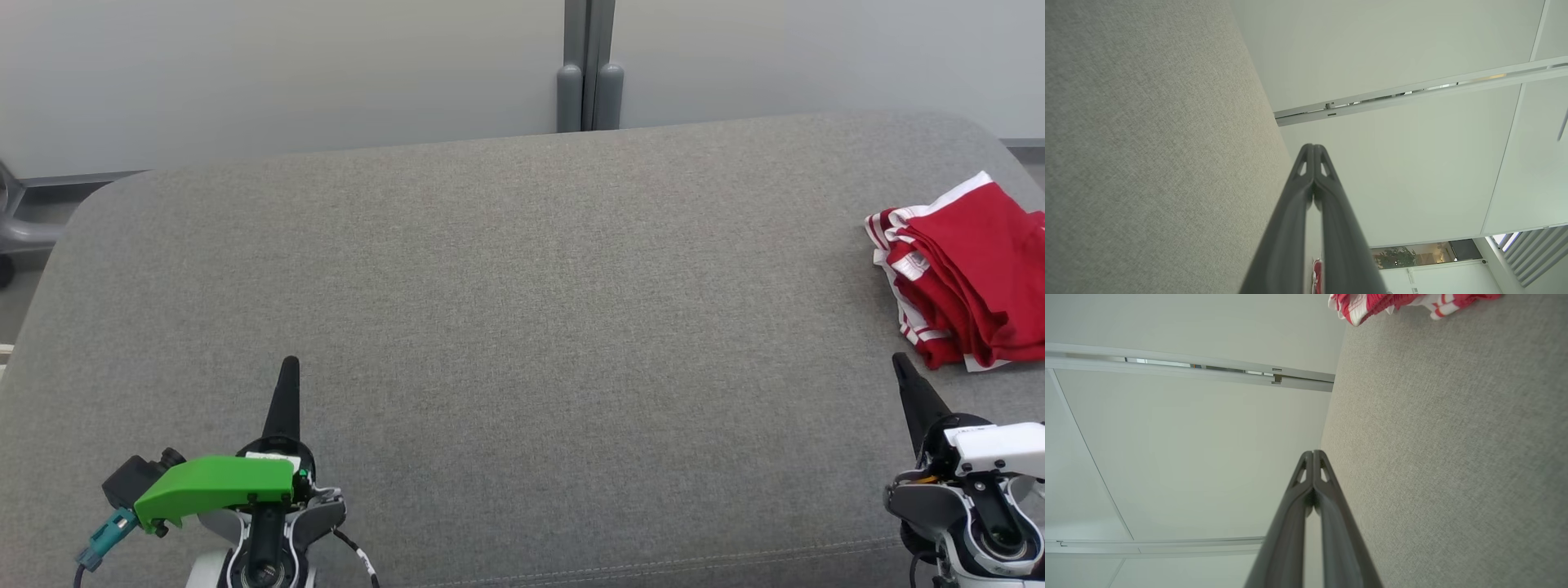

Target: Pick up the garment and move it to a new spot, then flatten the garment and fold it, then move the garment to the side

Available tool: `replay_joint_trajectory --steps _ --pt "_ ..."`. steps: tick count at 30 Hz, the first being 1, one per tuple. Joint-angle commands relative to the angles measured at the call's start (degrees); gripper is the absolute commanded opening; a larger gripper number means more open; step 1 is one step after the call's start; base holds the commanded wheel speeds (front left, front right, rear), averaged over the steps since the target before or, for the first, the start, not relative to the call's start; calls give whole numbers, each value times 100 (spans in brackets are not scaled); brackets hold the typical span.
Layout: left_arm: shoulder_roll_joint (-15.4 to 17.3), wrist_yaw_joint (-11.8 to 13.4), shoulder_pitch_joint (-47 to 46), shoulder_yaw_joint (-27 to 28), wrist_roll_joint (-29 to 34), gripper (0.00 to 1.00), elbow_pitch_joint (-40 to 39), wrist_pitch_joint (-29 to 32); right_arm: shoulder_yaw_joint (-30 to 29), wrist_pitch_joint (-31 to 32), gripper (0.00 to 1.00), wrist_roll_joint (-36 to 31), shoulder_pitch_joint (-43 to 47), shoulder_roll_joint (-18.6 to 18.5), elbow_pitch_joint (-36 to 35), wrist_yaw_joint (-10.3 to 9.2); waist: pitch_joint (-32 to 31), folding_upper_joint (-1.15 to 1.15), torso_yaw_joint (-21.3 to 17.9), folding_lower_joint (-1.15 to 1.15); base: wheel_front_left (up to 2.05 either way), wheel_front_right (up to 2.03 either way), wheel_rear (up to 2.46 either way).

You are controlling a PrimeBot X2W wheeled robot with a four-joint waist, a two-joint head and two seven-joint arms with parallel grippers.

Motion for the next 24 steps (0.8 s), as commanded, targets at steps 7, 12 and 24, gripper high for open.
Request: replay_joint_trajectory --steps 7,12,24 --pt "8 -75 -186 37 -403 0 29 57 -107 144 0 391 -141 -39 38 3 3 0 0 0 0 0 0" --pt "8 -103 -228 49 -590 0 53 90 -164 228 0 591 -165 -39 68 3 6 0 1 0 0 0 0" --pt "5 -163 -309 76 -1056 0 113 162 -294 412 0 1059 -240 -35 129 2 12 0 1 0 0 0 0"
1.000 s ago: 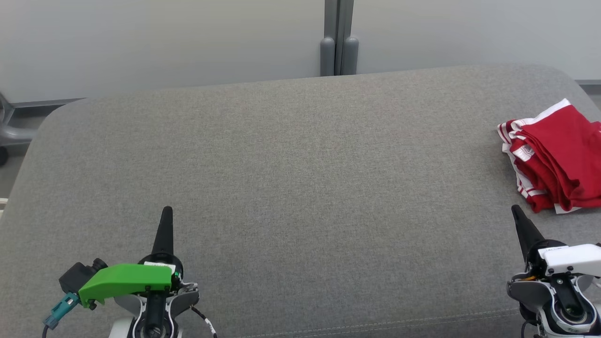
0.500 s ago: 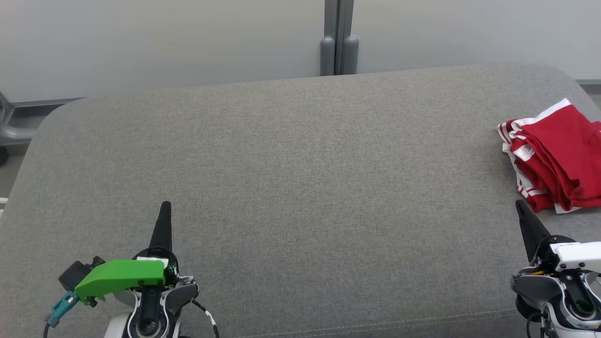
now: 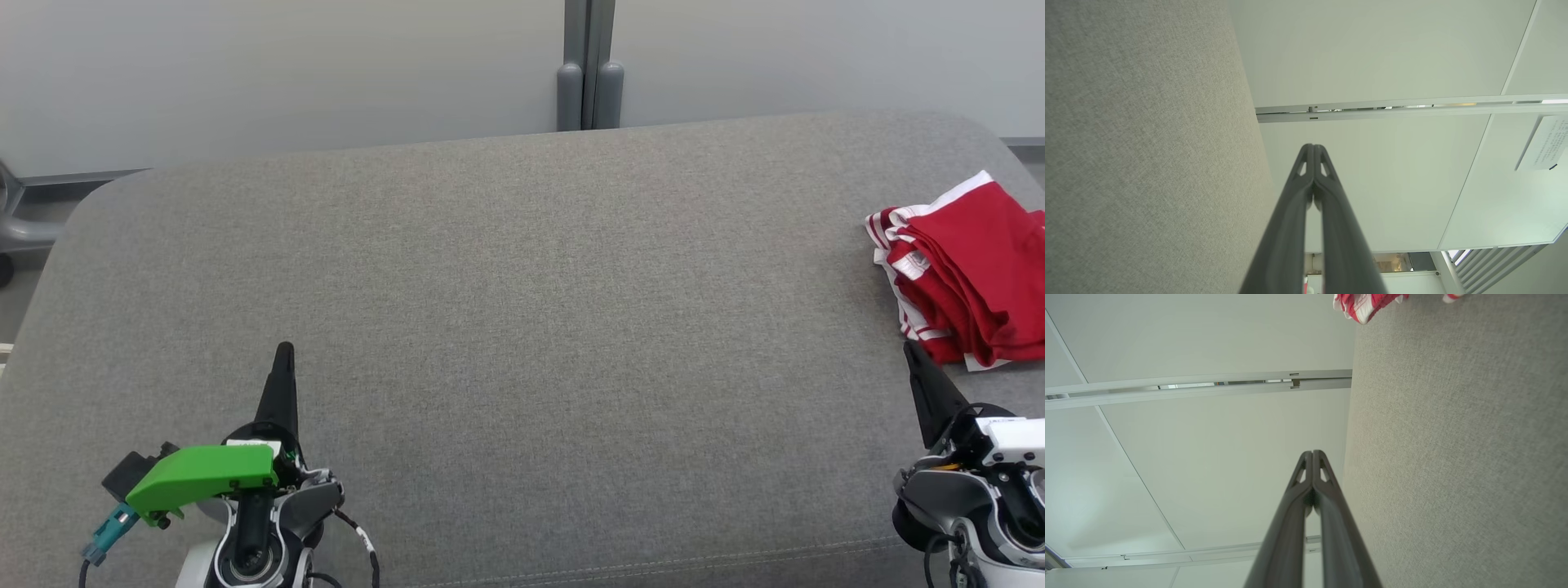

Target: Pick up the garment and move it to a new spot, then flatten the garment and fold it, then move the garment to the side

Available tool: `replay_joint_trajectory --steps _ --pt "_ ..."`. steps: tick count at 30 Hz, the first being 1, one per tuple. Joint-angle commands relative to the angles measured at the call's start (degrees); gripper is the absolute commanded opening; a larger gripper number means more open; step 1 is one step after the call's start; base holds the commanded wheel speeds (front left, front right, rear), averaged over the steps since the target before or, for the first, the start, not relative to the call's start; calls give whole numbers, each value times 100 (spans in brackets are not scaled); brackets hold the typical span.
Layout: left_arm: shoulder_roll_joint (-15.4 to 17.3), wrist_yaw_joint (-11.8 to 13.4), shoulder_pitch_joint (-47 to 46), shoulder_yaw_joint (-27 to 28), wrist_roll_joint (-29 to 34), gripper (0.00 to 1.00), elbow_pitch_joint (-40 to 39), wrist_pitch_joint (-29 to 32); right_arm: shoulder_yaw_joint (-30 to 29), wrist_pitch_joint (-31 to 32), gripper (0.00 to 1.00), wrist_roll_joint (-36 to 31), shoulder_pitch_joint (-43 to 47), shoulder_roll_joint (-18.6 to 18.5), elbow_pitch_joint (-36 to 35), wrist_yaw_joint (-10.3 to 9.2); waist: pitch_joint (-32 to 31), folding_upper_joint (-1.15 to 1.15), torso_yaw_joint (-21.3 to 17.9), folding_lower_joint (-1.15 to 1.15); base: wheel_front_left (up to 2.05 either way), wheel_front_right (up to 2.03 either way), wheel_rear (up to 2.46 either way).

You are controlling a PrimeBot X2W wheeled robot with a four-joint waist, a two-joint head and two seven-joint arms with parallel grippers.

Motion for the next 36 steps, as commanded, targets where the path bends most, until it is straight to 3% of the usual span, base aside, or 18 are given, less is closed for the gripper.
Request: replay_joint_trajectory --steps 1,36 --pt "6 -38 -108 24 -83 0 9 38 -27 37 0 84 -72 -20 19 2 0 0 0 0 0 0 0" --pt "-1 -37 -95 31 -66 0 7 35 -97 86 0 -15 -85 33 21 2 0 0 0 0 0 0 0"
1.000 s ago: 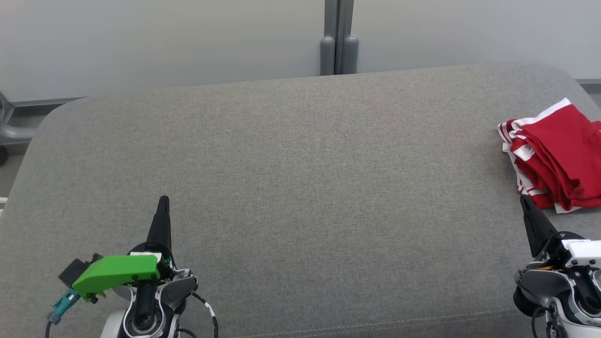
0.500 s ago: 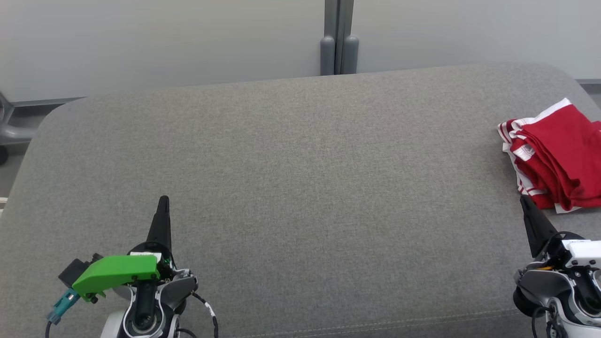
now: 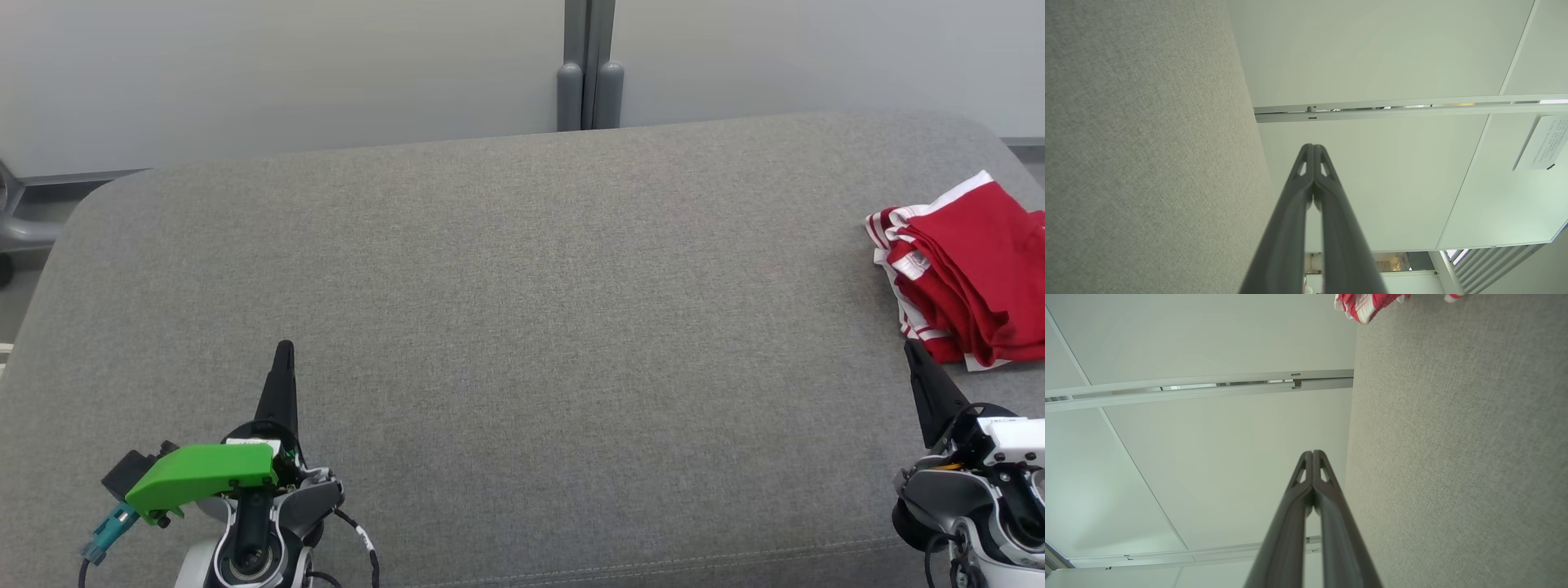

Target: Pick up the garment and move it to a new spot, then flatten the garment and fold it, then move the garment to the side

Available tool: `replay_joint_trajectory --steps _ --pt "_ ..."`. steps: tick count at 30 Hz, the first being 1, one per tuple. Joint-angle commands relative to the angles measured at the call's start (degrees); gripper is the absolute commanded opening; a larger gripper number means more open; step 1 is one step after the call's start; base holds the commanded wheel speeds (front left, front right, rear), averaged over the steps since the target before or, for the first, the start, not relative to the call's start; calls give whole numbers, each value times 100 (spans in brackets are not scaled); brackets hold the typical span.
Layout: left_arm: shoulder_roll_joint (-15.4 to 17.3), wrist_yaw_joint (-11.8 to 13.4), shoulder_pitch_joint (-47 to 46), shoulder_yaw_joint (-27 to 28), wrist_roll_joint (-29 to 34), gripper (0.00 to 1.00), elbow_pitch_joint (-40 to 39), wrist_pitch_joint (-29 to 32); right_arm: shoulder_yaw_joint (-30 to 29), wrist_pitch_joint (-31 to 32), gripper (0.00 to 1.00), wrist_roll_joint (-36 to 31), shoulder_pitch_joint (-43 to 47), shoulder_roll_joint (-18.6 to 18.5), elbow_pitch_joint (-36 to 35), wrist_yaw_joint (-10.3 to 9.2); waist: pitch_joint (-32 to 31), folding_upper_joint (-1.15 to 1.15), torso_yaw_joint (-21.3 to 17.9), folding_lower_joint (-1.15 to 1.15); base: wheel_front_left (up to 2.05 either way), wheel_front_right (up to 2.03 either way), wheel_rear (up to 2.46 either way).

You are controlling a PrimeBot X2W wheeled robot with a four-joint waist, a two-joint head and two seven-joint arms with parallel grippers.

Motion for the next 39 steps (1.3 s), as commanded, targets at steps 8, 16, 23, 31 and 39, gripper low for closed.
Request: replay_joint_trajectory --steps 8,16,23,31,39 --pt "0 -30 -66 22 -26 0 5 20 -30 37 0 -48 -65 5 14 2 0 0 0 0 0 0 0" --pt "-1 -30 -66 22 -25 0 4 20 -41 40 0 -46 -69 14 14 2 0 0 0 0 0 0 0" --pt "-2 -30 -66 24 -24 0 4 21 -53 50 0 -61 -72 22 15 2 0 0 0 0 0 0 0" --pt "-2 -30 -66 24 -23 0 4 22 -65 64 0 -75 -75 29 15 2 0 0 0 0 0 0 0" --pt "-2 -30 -66 25 -22 0 4 23 -77 63 0 -85 -75 36 15 2 0 0 0 0 0 0 0"
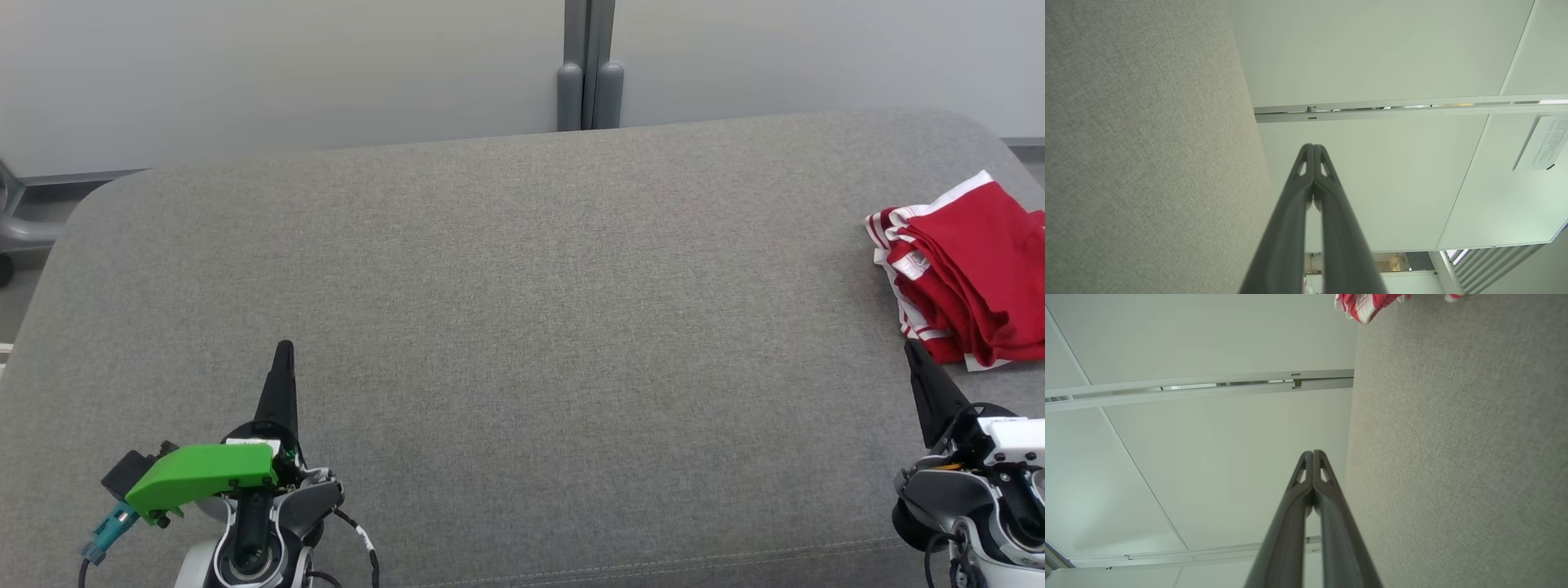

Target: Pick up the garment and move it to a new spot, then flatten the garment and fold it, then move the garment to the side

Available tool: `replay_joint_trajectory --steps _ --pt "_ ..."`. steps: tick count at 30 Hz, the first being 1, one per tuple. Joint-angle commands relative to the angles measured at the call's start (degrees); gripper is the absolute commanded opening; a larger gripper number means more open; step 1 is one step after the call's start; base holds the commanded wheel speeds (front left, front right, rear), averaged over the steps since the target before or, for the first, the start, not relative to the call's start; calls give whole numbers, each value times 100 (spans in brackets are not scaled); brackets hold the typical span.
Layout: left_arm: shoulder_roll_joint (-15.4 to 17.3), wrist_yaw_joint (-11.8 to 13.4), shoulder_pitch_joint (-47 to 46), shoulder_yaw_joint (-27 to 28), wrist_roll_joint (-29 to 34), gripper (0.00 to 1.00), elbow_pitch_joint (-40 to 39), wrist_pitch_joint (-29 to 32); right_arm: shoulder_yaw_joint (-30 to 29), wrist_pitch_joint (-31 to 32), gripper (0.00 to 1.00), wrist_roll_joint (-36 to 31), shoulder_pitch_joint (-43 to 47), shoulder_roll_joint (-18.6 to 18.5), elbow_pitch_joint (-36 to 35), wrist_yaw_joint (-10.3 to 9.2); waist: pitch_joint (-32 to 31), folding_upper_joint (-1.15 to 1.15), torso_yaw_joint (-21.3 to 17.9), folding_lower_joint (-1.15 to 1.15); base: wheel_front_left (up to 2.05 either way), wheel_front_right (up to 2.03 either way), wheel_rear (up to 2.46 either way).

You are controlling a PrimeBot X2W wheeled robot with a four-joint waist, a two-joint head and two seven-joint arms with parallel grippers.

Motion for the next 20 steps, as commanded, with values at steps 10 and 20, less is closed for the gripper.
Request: replay_joint_trajectory --steps 10,20 --pt "0 -29 -66 22 -21 0 3 22 -29 24 0 -35 -63 8 14 2 0 0 0 0 0 0 0" --pt "0 -29 -66 22 -20 0 3 23 -41 39 0 -41 -67 15 13 2 0 0 0 0 0 0 0"
